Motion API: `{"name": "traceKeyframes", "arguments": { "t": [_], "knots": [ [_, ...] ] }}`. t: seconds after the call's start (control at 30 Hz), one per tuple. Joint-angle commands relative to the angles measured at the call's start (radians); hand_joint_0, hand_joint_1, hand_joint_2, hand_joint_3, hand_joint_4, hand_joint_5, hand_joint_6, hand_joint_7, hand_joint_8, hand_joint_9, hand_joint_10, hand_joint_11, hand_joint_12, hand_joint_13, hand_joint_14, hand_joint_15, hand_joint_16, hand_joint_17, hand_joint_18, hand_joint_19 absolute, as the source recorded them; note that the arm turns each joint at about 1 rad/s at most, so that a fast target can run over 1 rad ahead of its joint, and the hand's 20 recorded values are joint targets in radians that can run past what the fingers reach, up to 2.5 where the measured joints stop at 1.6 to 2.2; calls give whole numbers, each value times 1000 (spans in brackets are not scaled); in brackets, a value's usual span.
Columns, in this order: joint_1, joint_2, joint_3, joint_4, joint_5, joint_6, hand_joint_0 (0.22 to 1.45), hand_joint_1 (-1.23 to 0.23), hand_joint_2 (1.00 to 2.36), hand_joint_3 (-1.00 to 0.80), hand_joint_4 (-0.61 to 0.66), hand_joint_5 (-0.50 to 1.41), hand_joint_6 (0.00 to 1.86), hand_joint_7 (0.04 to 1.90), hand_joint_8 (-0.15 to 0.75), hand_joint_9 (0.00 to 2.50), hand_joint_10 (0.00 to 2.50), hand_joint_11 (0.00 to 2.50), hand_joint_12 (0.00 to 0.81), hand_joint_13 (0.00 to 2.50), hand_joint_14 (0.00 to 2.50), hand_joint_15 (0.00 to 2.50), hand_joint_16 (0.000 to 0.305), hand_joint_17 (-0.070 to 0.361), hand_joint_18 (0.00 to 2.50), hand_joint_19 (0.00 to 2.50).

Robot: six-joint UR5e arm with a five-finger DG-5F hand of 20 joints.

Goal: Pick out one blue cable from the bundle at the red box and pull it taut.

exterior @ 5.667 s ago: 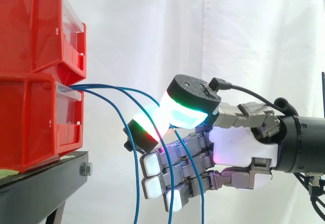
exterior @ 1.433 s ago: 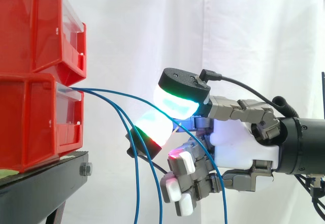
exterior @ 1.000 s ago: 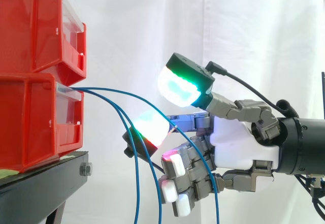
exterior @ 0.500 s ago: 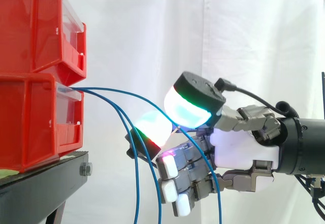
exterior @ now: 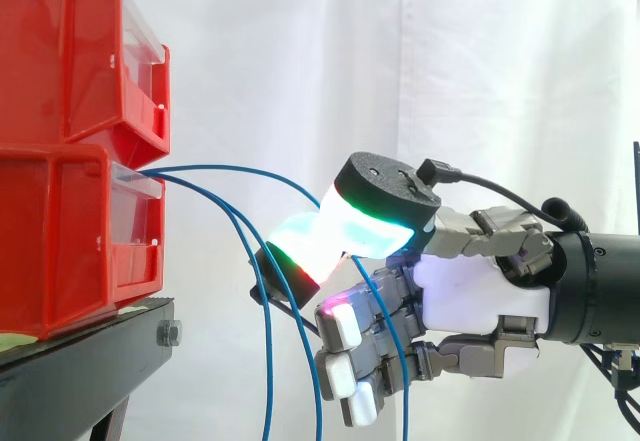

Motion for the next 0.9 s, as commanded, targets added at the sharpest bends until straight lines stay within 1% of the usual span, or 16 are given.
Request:
{"name": "traceKeyframes", "arguments": {
  "t": [0.0, 0.07, 0.1, 0.37, 0.73, 0.87],
  "knots": [
    [0, 0, 0, 0, 0, 0, 577, -537, 1011, -180, -52, -180, 901, 1072, 322, 1124, 23, 692, 393, 1077, 18, 561, 56, 126, 965, 540],
    [0, 0, 0, 0, 0, 0, 576, -472, 1013, -187, -34, -178, 896, 998, 319, 1114, 23, 695, 393, 1055, 18, 568, 55, 123, 936, 554],
    [0, 0, 0, 0, 0, 0, 576, -459, 1013, -186, -23, -176, 890, 1006, 322, 1115, 23, 689, 393, 1053, 20, 566, 55, 124, 933, 555],
    [0, 0, 0, 0, 0, 0, 580, -445, 1014, -179, -8, -166, 869, 1054, 320, 1117, 21, 693, 394, 1046, 20, 574, 55, 124, 924, 568],
    [0, 0, 0, 0, 0, 1, 589, -416, 1013, -188, 4, -154, 853, 1040, 327, 1147, 21, 688, 393, 1052, 19, 572, 55, 124, 923, 572],
    [0, 0, 0, 0, 0, 1, 589, -411, 1013, -193, 15, -153, 851, 999, 325, 1150, 22, 700, 394, 1052, 19, 579, 55, 124, 920, 573]
  ]
}}
